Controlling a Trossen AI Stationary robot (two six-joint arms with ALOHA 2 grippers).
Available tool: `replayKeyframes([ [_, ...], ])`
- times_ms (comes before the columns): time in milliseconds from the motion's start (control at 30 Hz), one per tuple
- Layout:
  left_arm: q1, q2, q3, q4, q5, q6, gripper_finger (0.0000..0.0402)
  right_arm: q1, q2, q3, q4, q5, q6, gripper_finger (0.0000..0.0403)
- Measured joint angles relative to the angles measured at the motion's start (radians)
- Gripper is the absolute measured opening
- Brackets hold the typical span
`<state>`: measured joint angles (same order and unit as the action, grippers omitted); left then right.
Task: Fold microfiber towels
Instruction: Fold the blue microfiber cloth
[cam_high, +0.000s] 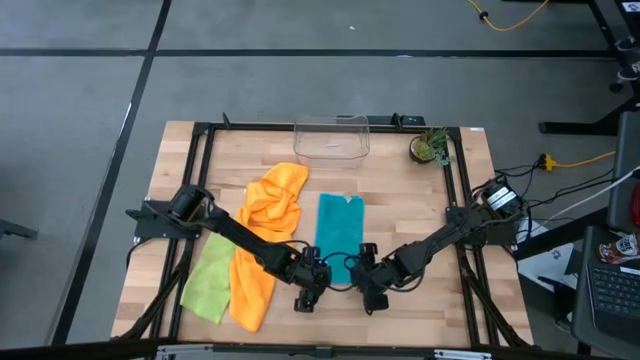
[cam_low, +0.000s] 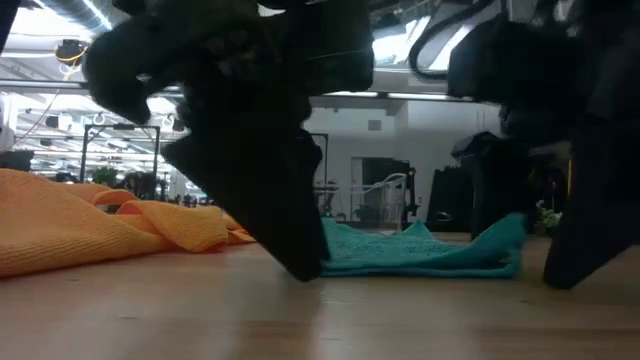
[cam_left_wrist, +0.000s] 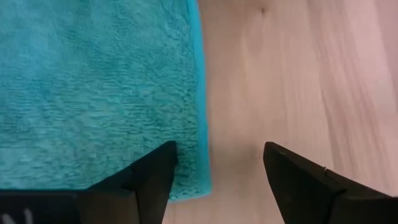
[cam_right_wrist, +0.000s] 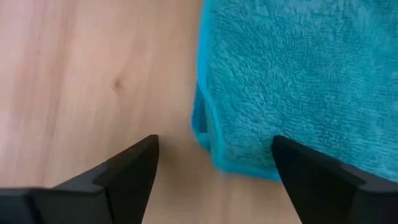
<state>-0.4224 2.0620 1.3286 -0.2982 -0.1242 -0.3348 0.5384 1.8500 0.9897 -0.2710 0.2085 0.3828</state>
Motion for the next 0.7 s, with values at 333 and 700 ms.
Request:
replayKeyframes([
  [333,0.001,0.002,0.002,-0.015,-0.038,-0.004,0.0237,-0.007,0.042,0.005,0.007,-0.027,0.026,0.0282],
  [700,-0.001,0.005,0.004,-0.075,-0.077,-0.005,0.0164,-0.008,0.044,0.005,-0.016,0.008,0.112,0.0167],
])
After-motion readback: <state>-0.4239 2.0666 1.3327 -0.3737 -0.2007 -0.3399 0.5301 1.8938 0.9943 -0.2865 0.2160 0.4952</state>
